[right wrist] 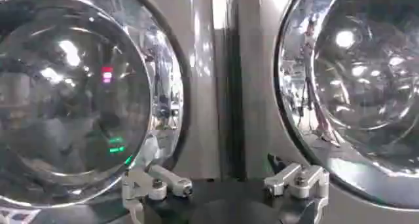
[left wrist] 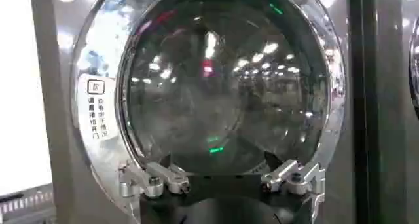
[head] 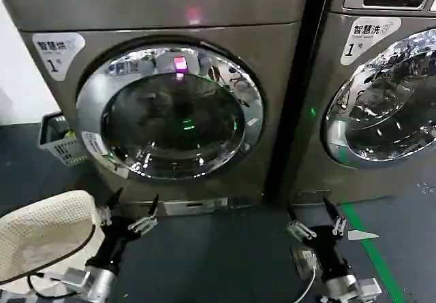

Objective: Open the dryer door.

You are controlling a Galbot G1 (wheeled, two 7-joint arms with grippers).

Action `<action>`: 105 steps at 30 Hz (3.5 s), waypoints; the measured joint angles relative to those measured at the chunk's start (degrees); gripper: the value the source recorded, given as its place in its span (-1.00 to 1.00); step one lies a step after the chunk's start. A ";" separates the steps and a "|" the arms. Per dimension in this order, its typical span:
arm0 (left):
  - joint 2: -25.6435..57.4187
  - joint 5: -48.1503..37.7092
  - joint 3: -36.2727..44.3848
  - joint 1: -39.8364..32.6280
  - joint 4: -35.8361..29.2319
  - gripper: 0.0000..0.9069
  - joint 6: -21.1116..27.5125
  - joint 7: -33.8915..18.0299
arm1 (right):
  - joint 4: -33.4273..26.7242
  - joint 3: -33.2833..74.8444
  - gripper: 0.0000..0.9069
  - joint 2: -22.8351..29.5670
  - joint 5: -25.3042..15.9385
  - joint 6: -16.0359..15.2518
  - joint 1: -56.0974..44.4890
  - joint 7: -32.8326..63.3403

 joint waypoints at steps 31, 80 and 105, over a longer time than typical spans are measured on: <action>-0.69 0.64 -1.49 6.63 -4.90 1.00 2.49 0.95 | -12.94 -41.90 1.00 -19.54 12.98 -21.13 45.22 6.09; -1.29 0.42 -3.98 9.52 -4.61 1.00 1.94 0.85 | -37.95 -57.76 1.00 -1.17 10.20 -20.69 66.98 5.84; -1.68 0.49 -3.83 9.75 -5.10 1.00 1.75 0.77 | -50.64 -60.29 1.00 4.32 9.07 -18.37 73.19 4.88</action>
